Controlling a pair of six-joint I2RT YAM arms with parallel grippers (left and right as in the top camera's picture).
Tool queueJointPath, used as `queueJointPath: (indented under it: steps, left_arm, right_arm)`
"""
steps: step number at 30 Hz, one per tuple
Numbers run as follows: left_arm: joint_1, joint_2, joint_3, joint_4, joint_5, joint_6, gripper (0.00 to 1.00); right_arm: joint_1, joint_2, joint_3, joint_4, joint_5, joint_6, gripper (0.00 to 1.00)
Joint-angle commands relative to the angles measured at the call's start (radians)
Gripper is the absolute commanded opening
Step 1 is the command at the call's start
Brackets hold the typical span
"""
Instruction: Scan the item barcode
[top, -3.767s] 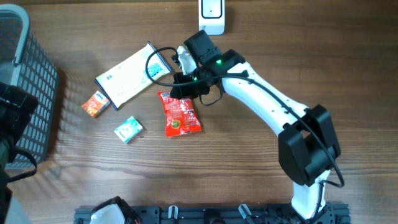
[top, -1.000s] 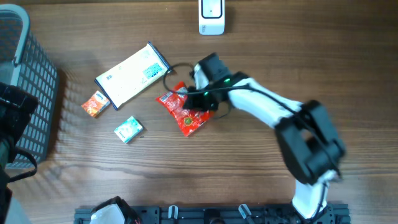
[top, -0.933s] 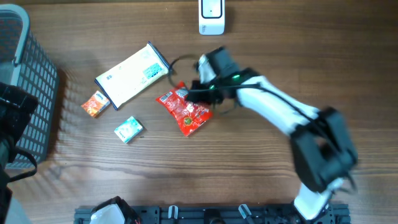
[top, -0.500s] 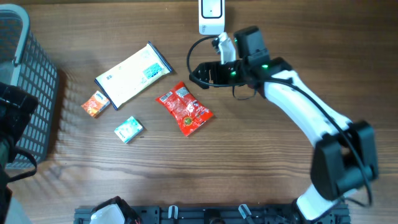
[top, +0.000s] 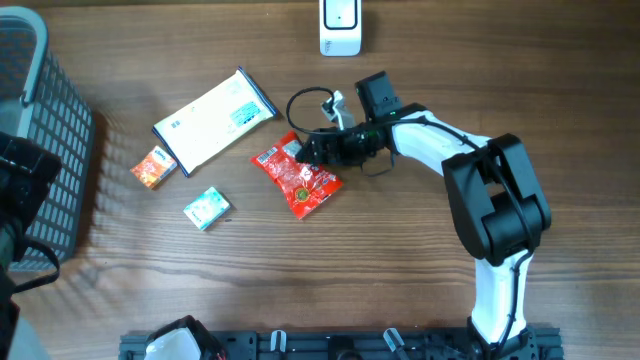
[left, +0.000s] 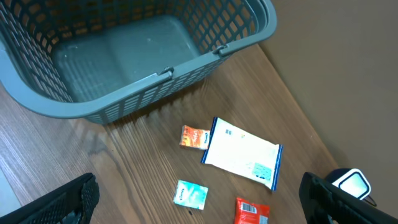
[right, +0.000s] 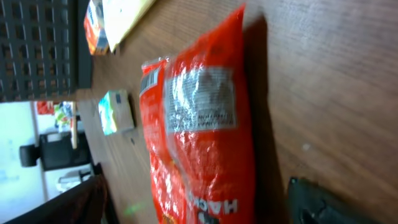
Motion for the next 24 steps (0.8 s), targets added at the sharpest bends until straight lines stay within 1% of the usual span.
queueJointPath:
  steps: [1, 3, 5, 9, 11, 12, 13, 14, 16, 21, 24]
  left_arm:
    - [0.007, -0.002, 0.003, 0.003, 0.005, -0.01, 1.0]
    - [0.007, -0.002, 0.003, 0.003, 0.005, -0.01, 1.0]
    - [0.007, -0.002, 0.003, 0.003, 0.005, -0.01, 1.0]
    - [0.007, -0.002, 0.003, 0.003, 0.005, -0.01, 1.0]
    - [0.007, -0.002, 0.003, 0.003, 0.005, -0.01, 1.0]
    - [0.007, -0.002, 0.003, 0.003, 0.005, -0.01, 1.0]
    - [0.007, -0.002, 0.003, 0.003, 0.005, -0.01, 1.0]
    - [0.007, -0.002, 0.003, 0.003, 0.005, -0.01, 1.0]
    - [0.007, -0.002, 0.003, 0.003, 0.005, -0.01, 1.0]
    - [0.007, -0.002, 0.003, 0.003, 0.005, -0.01, 1.0]
    - [0.007, -0.002, 0.003, 0.003, 0.005, -0.01, 1.0]
  right_arm:
    - [0.058, 0.055, -0.01, -0.055, 0.09, 0.007, 0.86]
    - [0.091, 0.055, -0.01, -0.067, 0.153, 0.042, 0.85]
    - [0.123, 0.055, -0.01, -0.064, 0.198, 0.082, 0.8]
    - [0.153, 0.055, -0.01, -0.051, 0.21, 0.119, 0.63]
    - [0.153, 0.055, -0.01, -0.046, 0.211, 0.129, 0.47]
    - [0.153, 0.055, -0.01, -0.044, 0.21, 0.13, 0.37]
    - [0.153, 0.055, -0.01, -0.043, 0.21, 0.13, 0.3]
    - [0.153, 0.055, -0.01, -0.042, 0.21, 0.134, 0.2]
    - [0.153, 0.055, -0.01, -0.041, 0.211, 0.154, 0.05]
    - [0.151, 0.054, -0.01, -0.027, 0.205, 0.186, 0.04]
    - [0.132, 0.032, -0.01, -0.048, 0.19, 0.187, 0.04]
